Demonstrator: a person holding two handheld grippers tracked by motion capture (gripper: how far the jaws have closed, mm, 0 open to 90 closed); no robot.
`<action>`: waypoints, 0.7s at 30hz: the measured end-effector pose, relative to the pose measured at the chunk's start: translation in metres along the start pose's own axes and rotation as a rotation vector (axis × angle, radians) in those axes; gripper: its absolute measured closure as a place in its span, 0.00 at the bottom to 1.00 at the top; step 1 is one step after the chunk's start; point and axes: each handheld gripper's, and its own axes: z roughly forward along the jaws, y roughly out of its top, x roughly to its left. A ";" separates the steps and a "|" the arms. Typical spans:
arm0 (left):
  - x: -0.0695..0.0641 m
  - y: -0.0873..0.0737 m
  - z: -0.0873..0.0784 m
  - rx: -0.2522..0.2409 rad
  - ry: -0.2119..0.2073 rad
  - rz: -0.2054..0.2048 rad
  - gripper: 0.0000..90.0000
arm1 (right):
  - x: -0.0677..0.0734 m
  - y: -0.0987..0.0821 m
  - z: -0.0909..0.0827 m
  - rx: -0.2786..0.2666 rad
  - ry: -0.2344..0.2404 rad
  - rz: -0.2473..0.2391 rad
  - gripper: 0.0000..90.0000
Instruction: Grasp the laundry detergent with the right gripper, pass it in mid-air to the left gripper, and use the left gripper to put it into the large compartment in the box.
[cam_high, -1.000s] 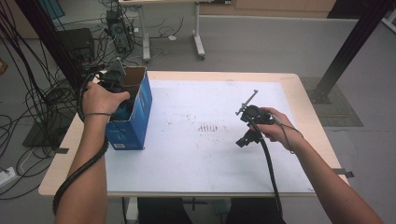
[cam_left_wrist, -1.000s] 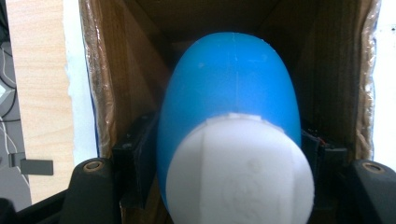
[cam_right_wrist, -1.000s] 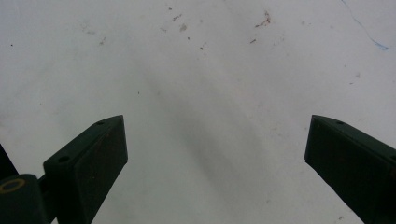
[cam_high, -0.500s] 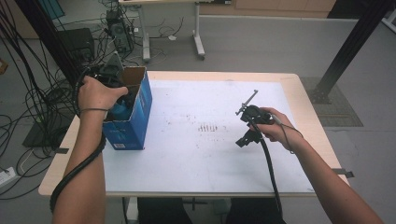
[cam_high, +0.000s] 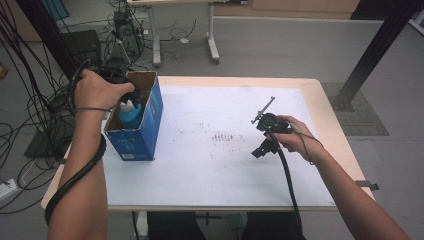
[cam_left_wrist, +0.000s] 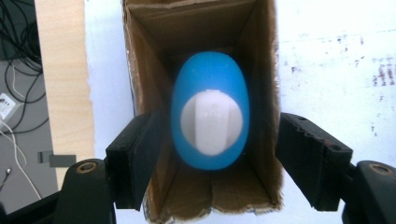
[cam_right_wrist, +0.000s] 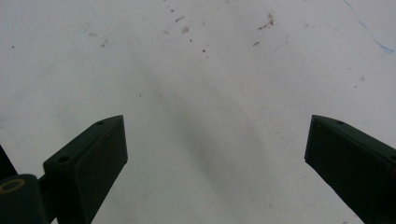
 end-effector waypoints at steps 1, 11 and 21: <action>-0.001 0.000 -0.004 0.000 0.000 0.002 0.33 | 0.000 0.000 0.000 0.001 0.000 0.000 0.06; -0.005 0.005 -0.031 0.000 0.013 0.004 0.26 | 0.000 0.000 -0.001 -0.002 -0.004 0.000 0.06; -0.009 0.005 -0.052 -0.012 0.008 0.007 0.14 | 0.002 0.000 -0.003 -0.003 0.000 0.000 0.06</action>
